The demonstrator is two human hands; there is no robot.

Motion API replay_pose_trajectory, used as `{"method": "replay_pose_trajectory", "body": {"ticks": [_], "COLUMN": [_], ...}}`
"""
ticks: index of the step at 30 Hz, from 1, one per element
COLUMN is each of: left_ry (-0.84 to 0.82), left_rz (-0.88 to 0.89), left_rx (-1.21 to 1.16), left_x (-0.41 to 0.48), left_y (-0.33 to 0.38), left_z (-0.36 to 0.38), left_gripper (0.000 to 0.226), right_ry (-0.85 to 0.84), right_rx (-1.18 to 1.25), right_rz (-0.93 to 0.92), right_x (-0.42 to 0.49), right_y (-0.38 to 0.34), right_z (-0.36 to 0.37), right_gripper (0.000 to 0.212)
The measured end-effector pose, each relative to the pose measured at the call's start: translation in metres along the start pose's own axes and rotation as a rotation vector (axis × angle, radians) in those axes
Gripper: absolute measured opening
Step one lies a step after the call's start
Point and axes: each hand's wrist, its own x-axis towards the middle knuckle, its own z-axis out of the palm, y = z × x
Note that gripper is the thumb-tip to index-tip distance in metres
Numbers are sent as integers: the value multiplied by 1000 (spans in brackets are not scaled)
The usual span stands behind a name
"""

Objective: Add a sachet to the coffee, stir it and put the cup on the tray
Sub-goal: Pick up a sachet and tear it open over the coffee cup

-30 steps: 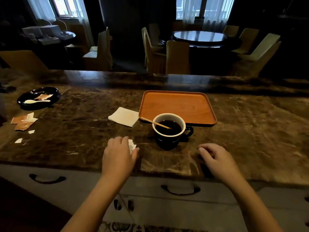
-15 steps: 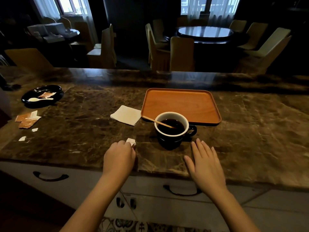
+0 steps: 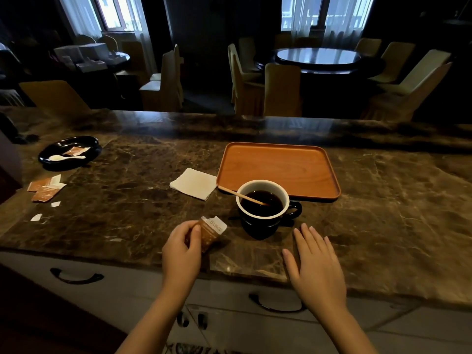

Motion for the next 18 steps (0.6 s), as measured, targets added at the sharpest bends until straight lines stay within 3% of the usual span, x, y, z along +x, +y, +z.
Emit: {"method": "replay_pose_trajectory", "body": {"ticks": [3,5,10,14,18], "left_ry": [-119,-182,-331,-353,-439], "left_rz": [-193,-226,-211,-160,-103], "left_rx": [-264,-355,-501,-530,-545], "left_x": [-11,-17,-25,-26,-22], "left_y": [21,35,65,83,97], "left_z": [2,3,16,32,39], "left_gripper": [19,19,16,14,14], "right_ry": [66,107,120,-6,-60], "right_rx": [105,186,687,1067,1257], "right_rz": [7,0,7,43,118], "right_x": [-3,-5,-2,2,12], "right_y": [0,0,-10,-29,-32], "right_z": [-1,-2,-28,-60,-78], "right_gripper": [53,45,15,19,16]}}
